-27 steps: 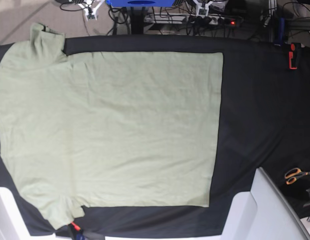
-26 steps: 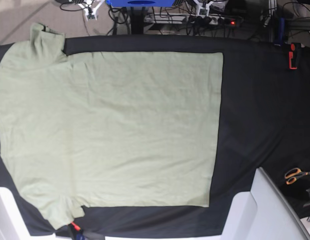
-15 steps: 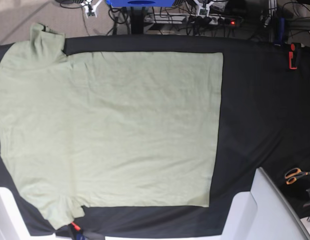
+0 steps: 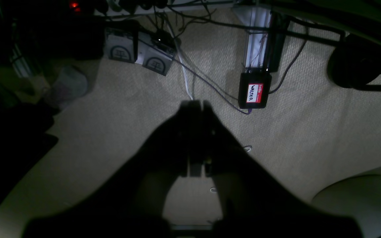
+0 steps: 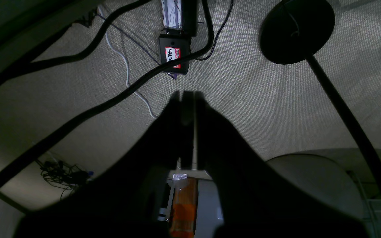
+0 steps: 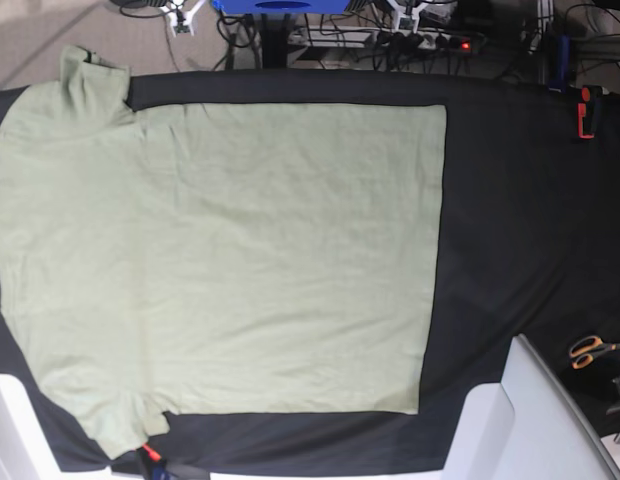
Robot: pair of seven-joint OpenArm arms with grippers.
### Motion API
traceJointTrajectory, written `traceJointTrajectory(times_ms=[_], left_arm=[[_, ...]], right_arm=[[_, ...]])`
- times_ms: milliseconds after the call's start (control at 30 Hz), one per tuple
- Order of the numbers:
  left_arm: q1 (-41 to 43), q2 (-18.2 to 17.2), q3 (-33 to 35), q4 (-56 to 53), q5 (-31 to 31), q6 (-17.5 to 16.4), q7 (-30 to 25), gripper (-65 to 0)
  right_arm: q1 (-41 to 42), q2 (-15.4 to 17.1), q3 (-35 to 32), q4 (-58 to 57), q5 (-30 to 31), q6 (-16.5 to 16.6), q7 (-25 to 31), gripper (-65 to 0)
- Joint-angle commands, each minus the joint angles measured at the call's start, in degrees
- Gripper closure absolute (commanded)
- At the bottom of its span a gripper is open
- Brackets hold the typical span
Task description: Fold the T-shirt properly
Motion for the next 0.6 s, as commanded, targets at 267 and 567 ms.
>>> traceJointTrajectory(times_ms=[267, 567], left_arm=[[7.3, -2.5, 0.1, 6.0, 0.3, 0.1, -4.5, 0.0], [28.5, -11.1, -0.7, 34.6, -0.4, 0.1, -9.1, 0.0]], right_arm=[[-10.5, 0.6, 0.3, 10.5, 0.2, 0.4, -0.2, -0.2], [-35.3, 0.7, 13.3, 49.0, 0.2, 0.6, -6.9, -0.2]])
